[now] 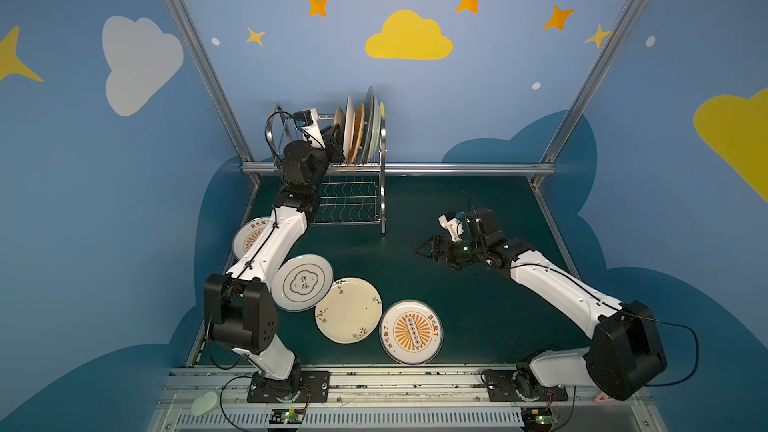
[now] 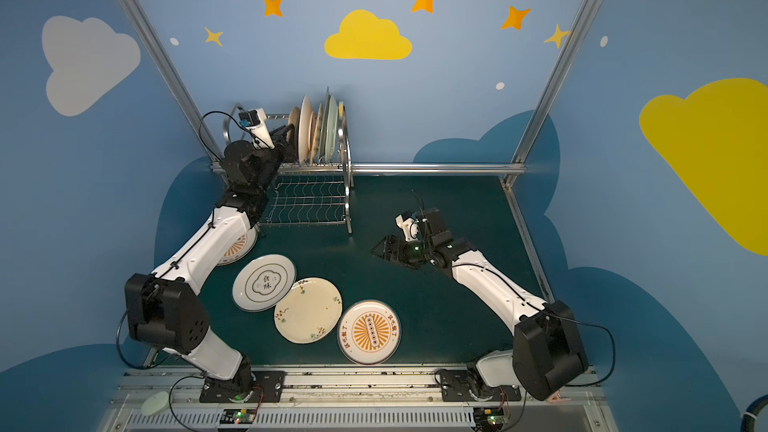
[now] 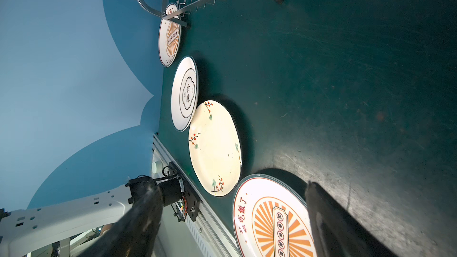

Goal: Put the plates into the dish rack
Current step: 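Lower the dark plate into the top slots beside the HAO SHI plate, then open the left gripper and withdraw it from the rack toward the table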

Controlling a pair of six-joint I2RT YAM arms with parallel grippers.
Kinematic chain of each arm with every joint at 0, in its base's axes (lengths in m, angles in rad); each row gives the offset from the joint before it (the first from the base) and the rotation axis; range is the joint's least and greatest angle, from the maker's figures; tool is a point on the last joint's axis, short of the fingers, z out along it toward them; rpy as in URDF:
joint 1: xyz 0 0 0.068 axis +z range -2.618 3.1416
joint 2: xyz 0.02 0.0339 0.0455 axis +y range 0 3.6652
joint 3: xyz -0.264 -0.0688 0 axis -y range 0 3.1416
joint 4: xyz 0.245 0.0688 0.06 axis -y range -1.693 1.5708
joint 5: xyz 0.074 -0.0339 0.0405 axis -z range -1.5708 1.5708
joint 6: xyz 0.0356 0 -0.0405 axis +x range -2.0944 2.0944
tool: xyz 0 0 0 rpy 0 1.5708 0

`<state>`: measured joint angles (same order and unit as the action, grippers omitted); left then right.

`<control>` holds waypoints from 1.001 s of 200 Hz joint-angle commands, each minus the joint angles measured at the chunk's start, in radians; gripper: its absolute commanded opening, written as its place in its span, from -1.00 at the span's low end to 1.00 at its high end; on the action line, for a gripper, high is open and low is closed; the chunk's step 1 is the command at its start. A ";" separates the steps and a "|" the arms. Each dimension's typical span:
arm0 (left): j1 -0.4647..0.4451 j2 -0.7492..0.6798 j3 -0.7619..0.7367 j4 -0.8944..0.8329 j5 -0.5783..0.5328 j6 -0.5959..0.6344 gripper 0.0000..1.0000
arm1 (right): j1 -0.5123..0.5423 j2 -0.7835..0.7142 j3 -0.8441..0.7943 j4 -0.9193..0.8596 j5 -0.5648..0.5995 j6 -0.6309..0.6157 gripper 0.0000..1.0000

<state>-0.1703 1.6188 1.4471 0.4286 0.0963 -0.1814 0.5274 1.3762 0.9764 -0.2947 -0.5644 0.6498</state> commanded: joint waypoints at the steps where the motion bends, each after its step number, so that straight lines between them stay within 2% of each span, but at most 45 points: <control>1: 0.003 -0.052 0.028 0.012 -0.001 -0.019 -0.47 | 0.006 -0.021 0.013 0.009 -0.010 0.001 0.78; 17: 0.004 -0.062 0.030 0.011 -0.001 -0.030 -0.40 | 0.006 -0.023 0.013 0.009 -0.010 0.002 0.78; 83: 0.011 -0.092 0.033 0.007 0.027 -0.067 -0.35 | 0.008 -0.033 0.007 0.011 -0.010 0.002 0.78; 118: 0.013 -0.126 0.042 -0.010 0.051 -0.095 -0.26 | 0.008 -0.034 0.016 0.009 -0.003 -0.006 0.79; 143: 0.017 -0.158 0.047 -0.041 0.086 -0.110 -0.06 | 0.008 -0.028 0.026 0.007 0.008 -0.013 0.79; 184: 0.023 -0.222 0.019 -0.081 0.104 -0.131 0.41 | 0.011 -0.001 0.058 0.003 0.016 -0.029 0.80; 192: 0.024 -0.237 0.016 -0.095 0.106 -0.137 0.56 | 0.014 0.005 0.067 0.004 0.015 -0.030 0.79; 200: 0.023 -0.251 0.013 -0.108 0.109 -0.147 0.84 | 0.014 0.012 0.075 0.003 0.019 -0.035 0.79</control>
<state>-0.1528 1.4151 1.4551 0.3542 0.1795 -0.3050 0.5343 1.3693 1.0008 -0.2962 -0.5583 0.6422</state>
